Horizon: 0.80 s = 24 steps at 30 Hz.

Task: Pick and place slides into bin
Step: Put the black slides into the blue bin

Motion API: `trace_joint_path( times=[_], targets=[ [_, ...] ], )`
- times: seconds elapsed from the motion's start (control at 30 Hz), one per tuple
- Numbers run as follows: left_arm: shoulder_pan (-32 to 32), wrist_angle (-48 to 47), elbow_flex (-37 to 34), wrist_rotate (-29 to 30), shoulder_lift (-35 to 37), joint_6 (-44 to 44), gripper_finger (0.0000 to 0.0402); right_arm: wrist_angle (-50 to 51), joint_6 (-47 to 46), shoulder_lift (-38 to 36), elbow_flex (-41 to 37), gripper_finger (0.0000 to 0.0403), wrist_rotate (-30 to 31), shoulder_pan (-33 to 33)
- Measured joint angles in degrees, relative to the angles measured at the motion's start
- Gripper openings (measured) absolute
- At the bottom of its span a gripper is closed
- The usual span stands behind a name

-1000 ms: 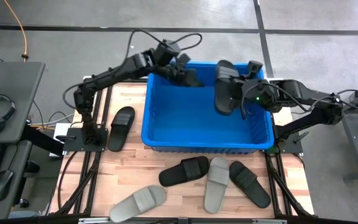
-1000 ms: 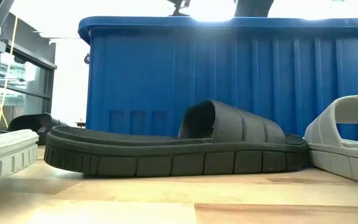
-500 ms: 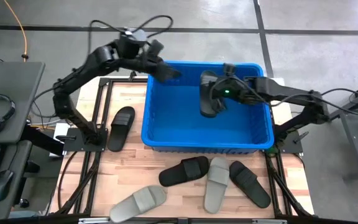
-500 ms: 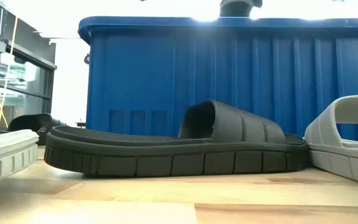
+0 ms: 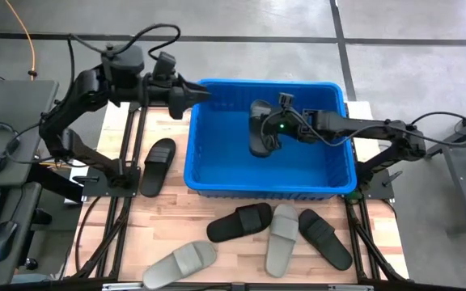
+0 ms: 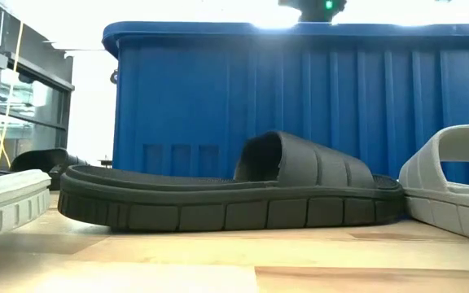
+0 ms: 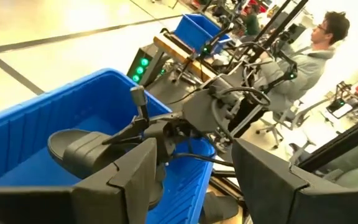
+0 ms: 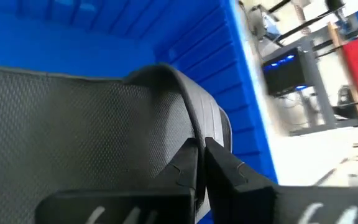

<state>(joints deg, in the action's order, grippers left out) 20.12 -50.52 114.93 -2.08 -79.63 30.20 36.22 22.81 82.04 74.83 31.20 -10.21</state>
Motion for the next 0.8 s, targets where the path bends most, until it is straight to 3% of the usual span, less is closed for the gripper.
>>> trace_joint_path(
  times=[0.47, 0.8],
  targets=[
    [-7.40, -4.09, -0.04, 9.96, -0.32, 0.21, 0.0198, -12.39, 0.05, 0.40, -14.37, 0.0000, -7.33, -6.79],
    [-10.92, -4.14, -0.04, 14.76, -0.33, 1.11, 0.0198, -17.84, 3.73, 3.56, -17.64, 0.0000, -10.31, -9.07]
  ],
)
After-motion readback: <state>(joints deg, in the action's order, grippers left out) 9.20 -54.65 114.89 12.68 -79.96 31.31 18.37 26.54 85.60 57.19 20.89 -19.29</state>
